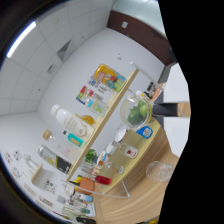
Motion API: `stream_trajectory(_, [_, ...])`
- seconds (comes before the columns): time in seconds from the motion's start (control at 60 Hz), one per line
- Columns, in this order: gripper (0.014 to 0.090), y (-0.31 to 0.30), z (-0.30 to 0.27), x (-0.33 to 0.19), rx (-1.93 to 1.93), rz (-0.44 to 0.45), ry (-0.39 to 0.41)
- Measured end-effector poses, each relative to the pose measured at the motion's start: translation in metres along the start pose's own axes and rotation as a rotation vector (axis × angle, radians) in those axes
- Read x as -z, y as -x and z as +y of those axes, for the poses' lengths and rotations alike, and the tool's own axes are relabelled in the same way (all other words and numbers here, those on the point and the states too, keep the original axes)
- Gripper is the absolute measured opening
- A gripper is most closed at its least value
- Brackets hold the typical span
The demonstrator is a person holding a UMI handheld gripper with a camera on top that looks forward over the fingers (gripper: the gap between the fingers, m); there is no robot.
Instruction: Make me a cup of Mojito.
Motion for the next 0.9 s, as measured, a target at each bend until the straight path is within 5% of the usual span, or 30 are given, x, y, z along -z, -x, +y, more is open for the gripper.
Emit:
stream_trajectory(0.383, [0.0157,0.033,0.207,-0.024,-0.490,-0.181,0.445])
stream_trajectory(0.517, [0.0157,0.044,0.243,-0.025,-0.521,-0.211,0.523])
stream_trajectory(0.9, [0.0181,0.059,0.284,-0.024,-0.516,-0.252,0.588])
